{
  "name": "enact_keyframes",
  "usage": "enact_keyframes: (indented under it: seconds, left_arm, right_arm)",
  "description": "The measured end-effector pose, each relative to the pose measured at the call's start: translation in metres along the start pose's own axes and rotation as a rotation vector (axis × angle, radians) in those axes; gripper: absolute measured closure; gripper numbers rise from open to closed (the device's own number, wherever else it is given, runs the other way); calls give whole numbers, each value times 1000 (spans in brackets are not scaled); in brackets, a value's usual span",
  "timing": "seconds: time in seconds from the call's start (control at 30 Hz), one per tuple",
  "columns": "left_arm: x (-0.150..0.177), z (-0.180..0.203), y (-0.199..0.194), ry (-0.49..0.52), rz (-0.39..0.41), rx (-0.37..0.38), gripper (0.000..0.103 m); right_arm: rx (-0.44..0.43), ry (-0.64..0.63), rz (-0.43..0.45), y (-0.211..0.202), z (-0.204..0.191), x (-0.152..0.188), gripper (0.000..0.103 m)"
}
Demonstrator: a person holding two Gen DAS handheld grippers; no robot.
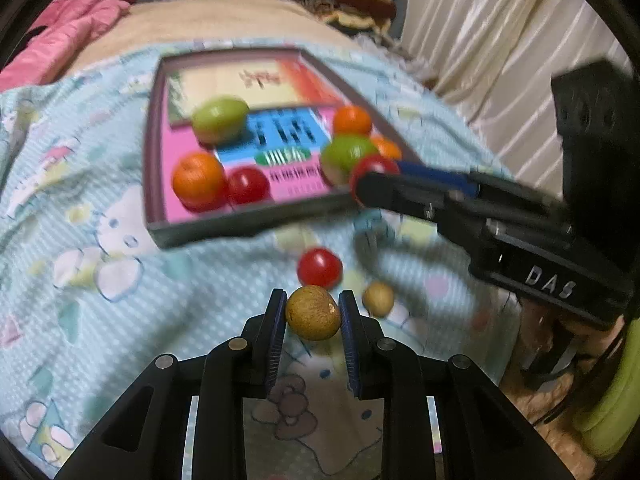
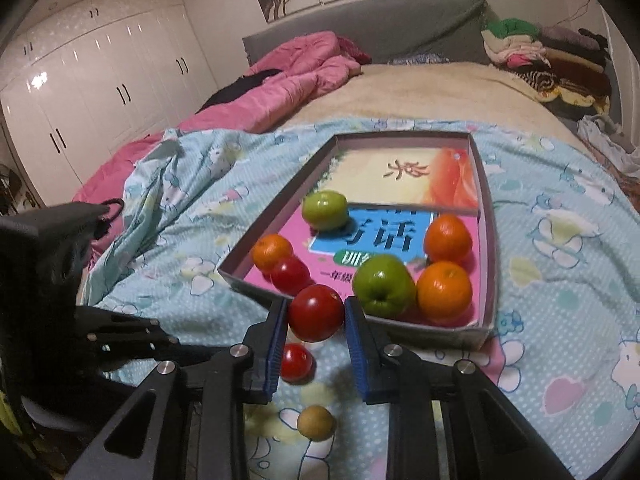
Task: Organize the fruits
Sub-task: 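Grasp a small brown fruit with the left gripper while the right gripper grasps a cherry tomato, then carry the brown fruit over the tray with the left gripper while the right gripper carries the tomato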
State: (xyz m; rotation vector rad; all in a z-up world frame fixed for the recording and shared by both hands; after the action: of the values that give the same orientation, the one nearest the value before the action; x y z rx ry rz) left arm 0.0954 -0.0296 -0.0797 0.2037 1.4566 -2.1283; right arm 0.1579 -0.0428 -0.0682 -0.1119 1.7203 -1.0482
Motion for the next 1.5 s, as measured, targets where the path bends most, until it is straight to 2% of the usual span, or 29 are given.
enact_keyframes:
  seconds: [0.27, 0.67, 1.0, 1.23, 1.5]
  left_arm:
    - [-24, -18, -26, -65, 118, 5, 76]
    - [-50, -37, -31, -113, 189, -52, 76]
    - [-63, -45, -11, -122, 182, -103, 76]
    - [-64, -47, 0, -118, 159, -135, 76]
    - [-67, -46, 6, -103, 157, -151, 76]
  right_arm:
    - [4, -7, 49, -8, 1, -8, 74]
    - [52, 20, 85, -13, 21, -16, 74]
    - [105, 55, 114, -18, 42, -22, 74]
    - [175, 101, 127, -22, 66, -25, 74]
    - [238, 146, 97, -19, 90, -18, 74]
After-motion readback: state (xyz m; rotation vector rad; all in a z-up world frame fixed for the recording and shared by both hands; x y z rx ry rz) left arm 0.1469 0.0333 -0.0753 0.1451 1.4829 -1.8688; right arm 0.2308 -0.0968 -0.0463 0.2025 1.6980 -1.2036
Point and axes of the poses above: each gripper's, at about its wrist camera, not at the fingertips, and y roughly the way its jaws point, z to its right, x to its underside, the point moved 7 cm from there along y, roughly the way its jaws point, and after that the axes turned 15 degrees about -y, right-handed, at the moved point
